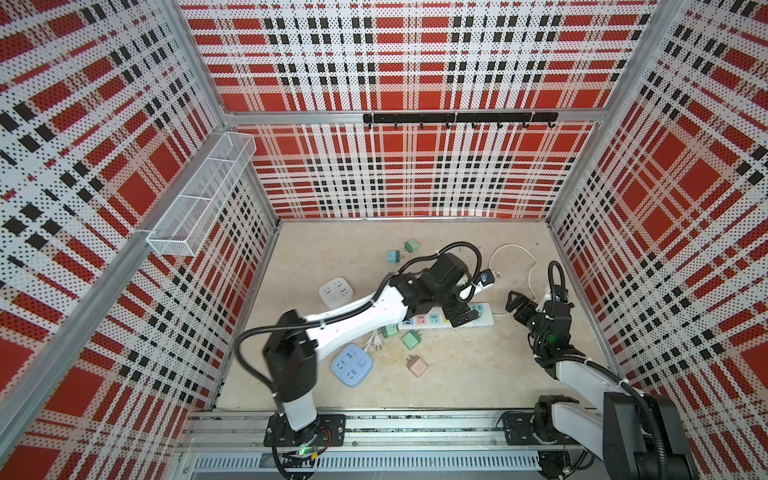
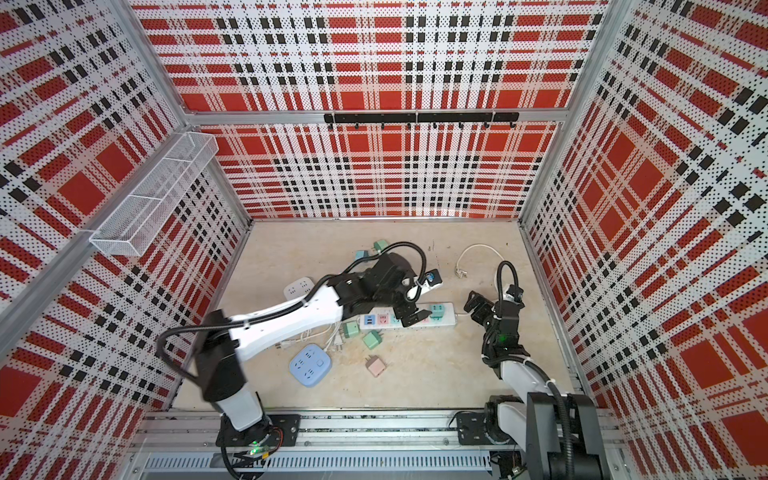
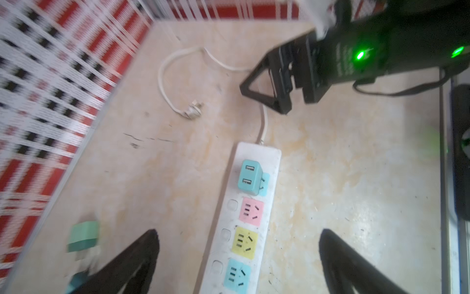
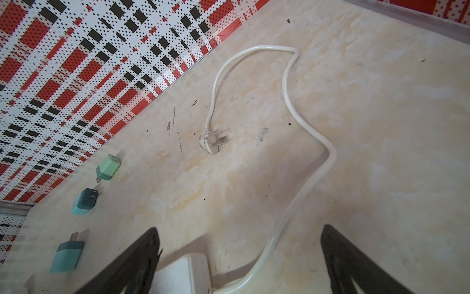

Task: Insert the plug
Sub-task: 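Press the teal adapter into the socket and open the left gripper, then withdraw the left gripper toward the robot while the right gripper moves back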

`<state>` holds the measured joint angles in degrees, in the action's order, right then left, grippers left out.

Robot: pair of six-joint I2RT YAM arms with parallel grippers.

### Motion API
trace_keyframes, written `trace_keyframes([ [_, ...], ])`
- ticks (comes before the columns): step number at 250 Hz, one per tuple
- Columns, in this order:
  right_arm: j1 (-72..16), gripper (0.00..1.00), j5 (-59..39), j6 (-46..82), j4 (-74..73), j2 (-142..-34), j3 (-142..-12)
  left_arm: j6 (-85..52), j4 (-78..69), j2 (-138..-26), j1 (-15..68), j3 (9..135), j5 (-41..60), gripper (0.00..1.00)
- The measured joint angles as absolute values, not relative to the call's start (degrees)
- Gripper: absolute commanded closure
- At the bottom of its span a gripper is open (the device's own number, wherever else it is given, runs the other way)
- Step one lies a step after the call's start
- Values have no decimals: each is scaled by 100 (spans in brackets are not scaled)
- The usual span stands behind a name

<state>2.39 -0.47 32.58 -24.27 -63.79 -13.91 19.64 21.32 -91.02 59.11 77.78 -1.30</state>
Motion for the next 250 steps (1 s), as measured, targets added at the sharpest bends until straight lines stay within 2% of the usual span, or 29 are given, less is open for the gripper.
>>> trace_keyframes([
  [27, 239, 0, -119, 3253, -2445, -6493, -1459, 1586, 1426, -7710, 6184, 6401, -727, 1],
  [64, 239, 0, -215, 3227, -2471, -6630, -1546, 819, 987, -5861, 5935, 4654, -1850, 1],
  [118, 167, 0, -366, 3092, -2541, -6659, -1566, -563, 1026, -2357, 5037, 2344, -2967, 1],
  [158, -62, 0, -373, 2926, -2550, -6711, -1649, -1114, 1343, -316, 4287, 1354, -3085, 1],
  [172, -143, 0, -397, 2856, -2547, -6783, -1734, -1262, 1553, -156, 4032, 1260, -3006, 0],
  [195, -276, 0, -423, 2724, -2543, -6860, -1848, -1446, 1553, -530, 3632, 1258, -2838, 1],
  [250, -528, 0, -427, 2456, -2563, -6652, -1769, -1708, 1337, -2497, 3087, 1424, -1922, 1],
])
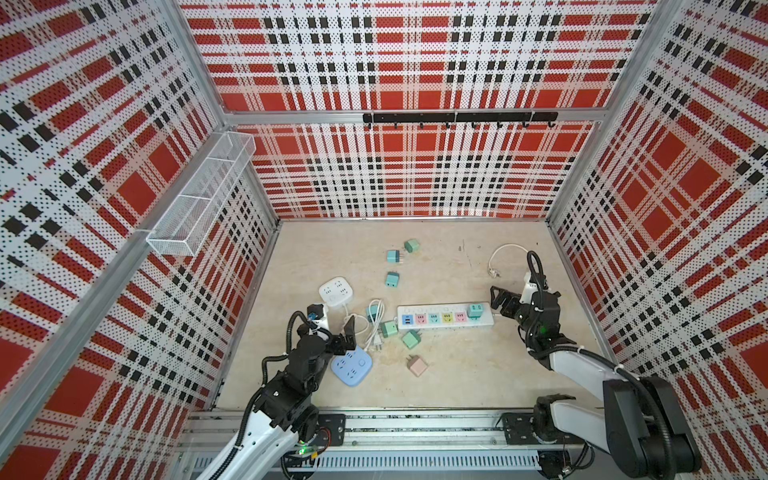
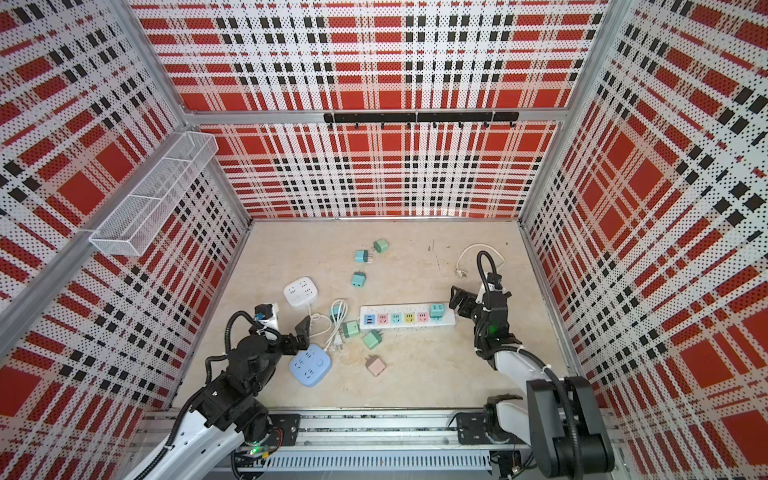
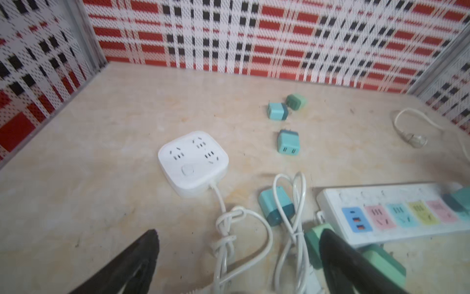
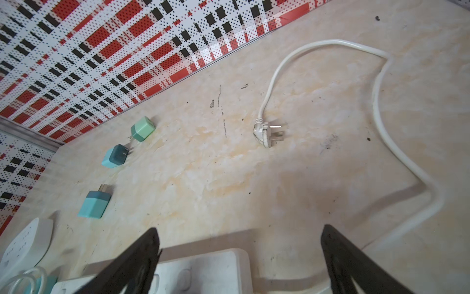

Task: Insert the plug
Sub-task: 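Withdraw the left gripper toward the robot while the right gripper moves back, then move the right gripper over the pink adapter beside the strip and lower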

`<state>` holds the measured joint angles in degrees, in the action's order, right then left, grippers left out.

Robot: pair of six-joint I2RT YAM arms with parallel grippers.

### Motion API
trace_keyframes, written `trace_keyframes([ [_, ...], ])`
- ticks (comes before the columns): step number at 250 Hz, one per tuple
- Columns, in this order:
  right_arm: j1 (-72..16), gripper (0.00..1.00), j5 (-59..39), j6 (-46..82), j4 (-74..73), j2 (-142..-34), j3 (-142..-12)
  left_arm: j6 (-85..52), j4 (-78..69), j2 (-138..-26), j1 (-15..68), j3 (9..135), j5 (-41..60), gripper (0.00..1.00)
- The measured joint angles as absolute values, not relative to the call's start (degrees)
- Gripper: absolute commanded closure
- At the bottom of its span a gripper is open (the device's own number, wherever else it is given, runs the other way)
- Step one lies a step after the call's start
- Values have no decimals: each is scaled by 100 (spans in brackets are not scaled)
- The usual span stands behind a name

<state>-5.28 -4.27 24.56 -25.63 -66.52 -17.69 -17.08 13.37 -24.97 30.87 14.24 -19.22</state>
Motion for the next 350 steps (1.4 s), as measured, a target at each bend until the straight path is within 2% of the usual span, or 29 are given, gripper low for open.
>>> trace_keyframes([
  [44, -569, 0, -467, 2351, -2720, -6344, -1570, -1828, 1243, -3111, 3083, 1597, -1553, 0],
  [146, -1026, 0, -381, 2023, -2762, -6300, -1507, -1927, 1225, -2491, 3142, 1605, -1291, 1],
  [190, -1590, 0, -69, 1702, -2742, -6224, -1507, -1916, 1247, -2443, 3555, 1605, -1525, 1],
  [222, -2045, 8, -38, 1667, -2263, -5887, -1653, -1885, 1247, -2512, 3955, 1605, -1861, 1],
  [253, -2860, 8, 110, 1863, -1588, -5393, -1920, -1835, 1247, -2611, 4171, 1608, -2071, 1],
  [295, -4639, 10, 473, 2034, -908, -4873, -2132, -1791, 1247, -2672, 4246, 1610, -2300, 1],
  [312, -5221, 14, 639, 2095, -668, -4928, -2202, -1791, 1247, -2722, 4248, 1614, -2355, 0],
  [350, -5944, 14, 915, 2255, -183, -5680, -2576, -1778, 1245, -2829, 4250, 1616, -2416, 1],
])
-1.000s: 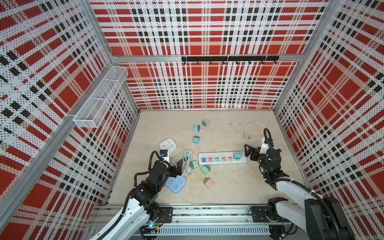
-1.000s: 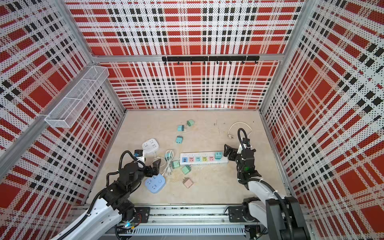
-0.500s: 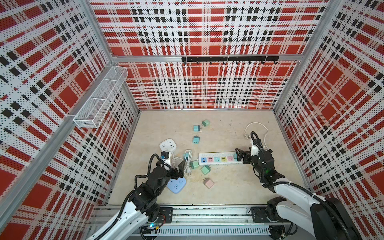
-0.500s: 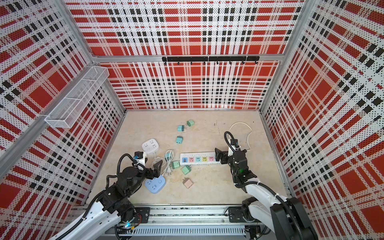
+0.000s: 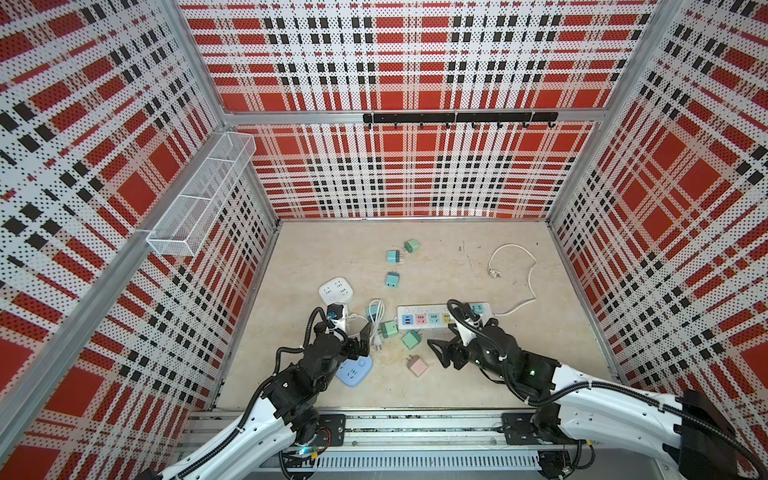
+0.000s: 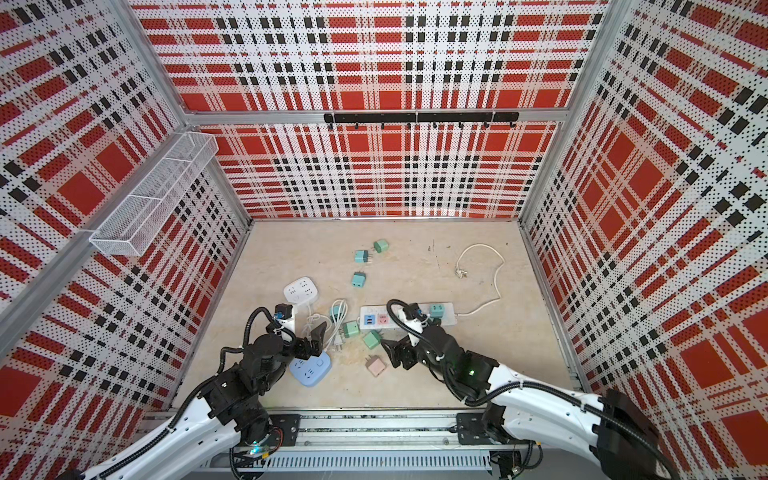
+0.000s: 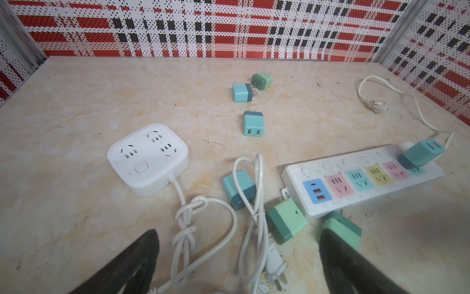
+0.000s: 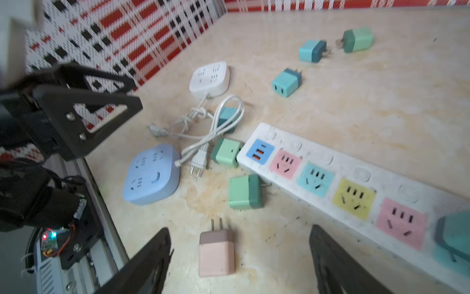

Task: Insert the plug
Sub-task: 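Move the right gripper over the pink adapter beside the strip and lower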

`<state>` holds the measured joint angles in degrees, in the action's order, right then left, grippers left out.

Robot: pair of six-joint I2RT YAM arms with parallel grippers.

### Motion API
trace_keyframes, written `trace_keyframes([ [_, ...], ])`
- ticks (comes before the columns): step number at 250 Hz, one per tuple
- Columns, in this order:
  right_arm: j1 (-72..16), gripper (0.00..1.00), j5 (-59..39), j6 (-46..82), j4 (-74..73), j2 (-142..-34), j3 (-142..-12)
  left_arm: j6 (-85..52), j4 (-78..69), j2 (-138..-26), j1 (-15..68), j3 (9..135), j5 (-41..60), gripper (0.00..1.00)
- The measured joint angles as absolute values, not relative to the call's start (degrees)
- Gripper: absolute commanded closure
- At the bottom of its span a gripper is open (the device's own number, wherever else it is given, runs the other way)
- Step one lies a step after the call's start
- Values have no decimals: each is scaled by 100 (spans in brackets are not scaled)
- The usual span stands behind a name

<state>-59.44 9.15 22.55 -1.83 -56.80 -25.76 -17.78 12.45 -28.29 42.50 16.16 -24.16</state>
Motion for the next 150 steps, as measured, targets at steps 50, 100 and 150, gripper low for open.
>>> trace_keyframes([
  [50, -6403, 8, 1120, 2379, 191, -6770, -2987, -1776, 1247, -2821, 4252, 1619, -2456, 1],
  [100, -6742, 3, 1592, 2630, 456, -7408, -3273, -1778, 1247, -2738, 4252, 1619, -2493, 1],
  [150, -6989, 4, 2141, 3074, 545, -8300, -3802, -1776, 1247, -2727, 4252, 1619, -2493, 1],
])
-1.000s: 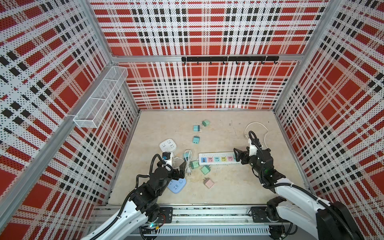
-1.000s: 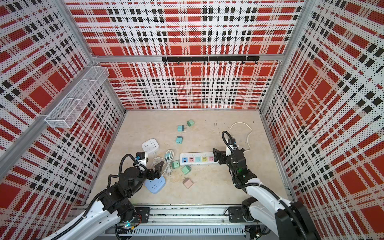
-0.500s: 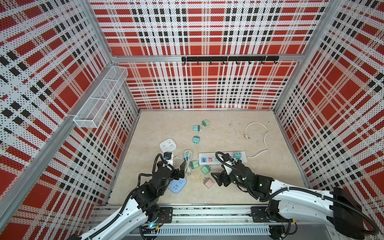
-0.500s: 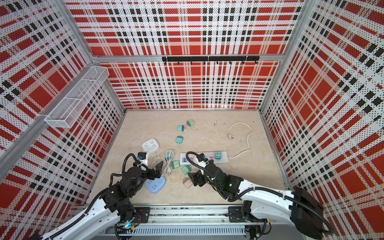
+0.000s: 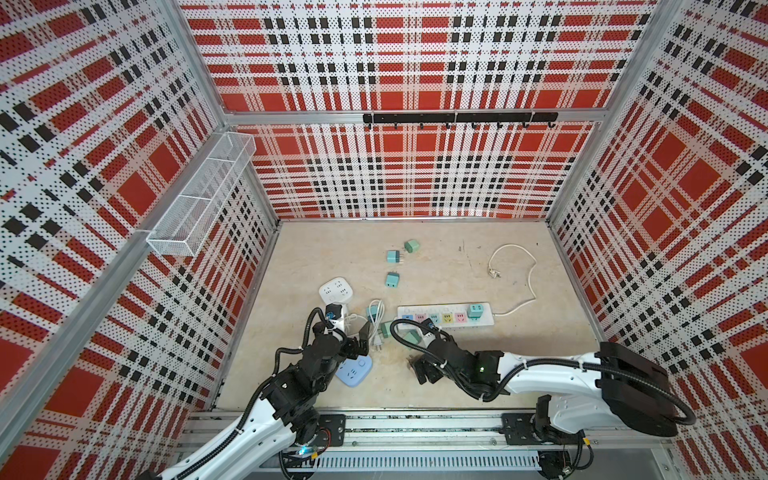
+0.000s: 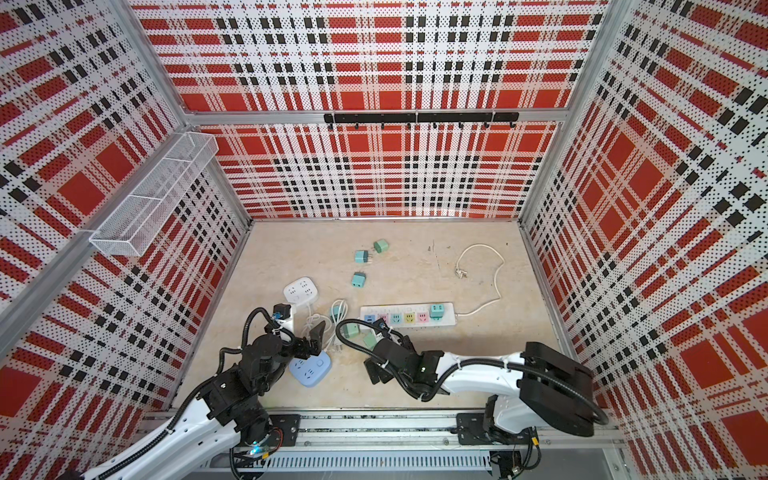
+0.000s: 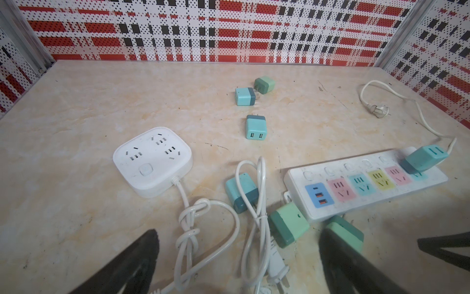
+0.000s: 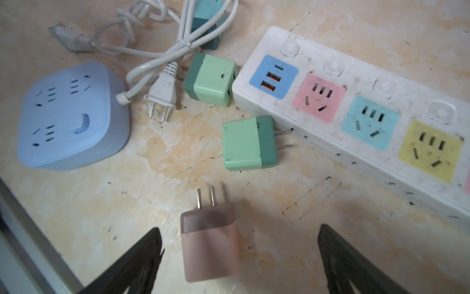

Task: Insert the plug
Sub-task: 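Move the right gripper over the pink adapter beside the strip and lower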

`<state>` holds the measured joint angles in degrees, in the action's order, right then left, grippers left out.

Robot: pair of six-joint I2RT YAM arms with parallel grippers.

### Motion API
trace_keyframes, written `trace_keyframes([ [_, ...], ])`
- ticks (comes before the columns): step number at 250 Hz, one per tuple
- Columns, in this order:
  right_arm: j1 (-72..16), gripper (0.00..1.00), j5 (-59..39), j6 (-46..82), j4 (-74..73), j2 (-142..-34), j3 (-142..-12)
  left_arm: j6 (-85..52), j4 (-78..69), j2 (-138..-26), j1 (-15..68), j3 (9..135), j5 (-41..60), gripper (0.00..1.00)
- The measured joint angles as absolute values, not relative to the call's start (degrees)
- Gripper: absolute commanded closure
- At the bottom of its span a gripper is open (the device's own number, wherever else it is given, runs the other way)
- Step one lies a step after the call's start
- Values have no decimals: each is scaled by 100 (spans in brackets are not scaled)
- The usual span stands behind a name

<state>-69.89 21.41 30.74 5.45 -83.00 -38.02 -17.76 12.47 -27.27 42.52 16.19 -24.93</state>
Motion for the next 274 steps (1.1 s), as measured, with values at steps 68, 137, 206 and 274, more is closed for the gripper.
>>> trace_keyframes([
  [68, -7076, 4, 2738, 3529, 1033, -9244, -4574, -1776, 1247, -2720, 4252, 1619, -2491, 1],
  [137, -7148, 4, 3024, 3771, 1525, -9443, -4788, -1776, 1247, -2696, 4252, 1619, -2488, 1],
  [206, -7236, 4, 3006, 3863, 1612, -9443, -4788, -1774, 1247, -2696, 4254, 1619, -2484, 1],
  [274, -7511, 5, 3037, 3955, 1935, -9439, -4781, -1772, 1247, -2696, 4259, 1619, -2480, 1],
])
